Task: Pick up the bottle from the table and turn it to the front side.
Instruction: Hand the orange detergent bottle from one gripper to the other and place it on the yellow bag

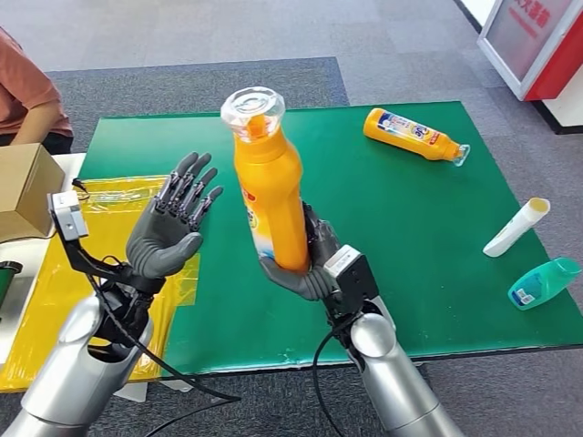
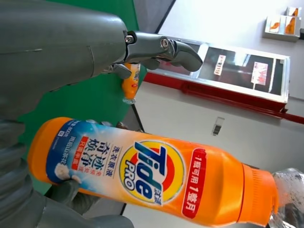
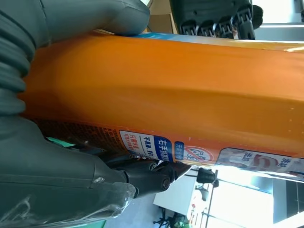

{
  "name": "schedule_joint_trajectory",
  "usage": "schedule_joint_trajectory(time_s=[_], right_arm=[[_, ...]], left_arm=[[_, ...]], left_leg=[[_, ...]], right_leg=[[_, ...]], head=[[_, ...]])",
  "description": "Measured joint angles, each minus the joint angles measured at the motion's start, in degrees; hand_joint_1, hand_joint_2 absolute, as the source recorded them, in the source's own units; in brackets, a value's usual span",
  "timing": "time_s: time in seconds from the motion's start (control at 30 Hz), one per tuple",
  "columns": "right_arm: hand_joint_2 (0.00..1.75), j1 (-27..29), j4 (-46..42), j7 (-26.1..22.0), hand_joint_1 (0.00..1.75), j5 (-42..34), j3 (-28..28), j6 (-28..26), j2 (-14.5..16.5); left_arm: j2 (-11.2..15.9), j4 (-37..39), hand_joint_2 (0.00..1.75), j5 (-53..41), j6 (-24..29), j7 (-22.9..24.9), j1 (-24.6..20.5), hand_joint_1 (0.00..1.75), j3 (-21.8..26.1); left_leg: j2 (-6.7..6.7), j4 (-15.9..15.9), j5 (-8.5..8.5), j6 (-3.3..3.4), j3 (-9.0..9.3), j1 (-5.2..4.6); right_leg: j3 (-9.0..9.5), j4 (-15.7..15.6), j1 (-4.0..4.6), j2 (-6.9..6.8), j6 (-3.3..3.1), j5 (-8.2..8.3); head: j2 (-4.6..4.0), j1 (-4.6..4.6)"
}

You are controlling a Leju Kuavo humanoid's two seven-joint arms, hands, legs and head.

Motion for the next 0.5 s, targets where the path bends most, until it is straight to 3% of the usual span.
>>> schedule_joint_trajectory(time_s=[0.3,0.5], right_arm=[[1.75,-1.25,1.02,0.14,1.75,1.06,1.82,-1.03,0.28],[1.75,-1.54,1.45,0.16,1.75,1.05,2.35,-1.25,0.41]], left_arm=[[-1.13,2.53,1.75,-0.48,2.06,3.43,-6.12,0.0,-2.98],[-1.96,3.51,1.75,-0.43,2.39,3.71,-7.84,0.0,-4.51]], left_leg=[[0.0,0.0,0.02,0.01,0.0,0.0],[0.01,0.0,0.01,0.0,0.0,0.0]], right_leg=[[0.01,0.0,0.0,0.0,0.0,0.02],[0.0,0.0,0.0,0.0,0.0,0.02]], head=[[0.0,0.0],[0.0,0.01]])
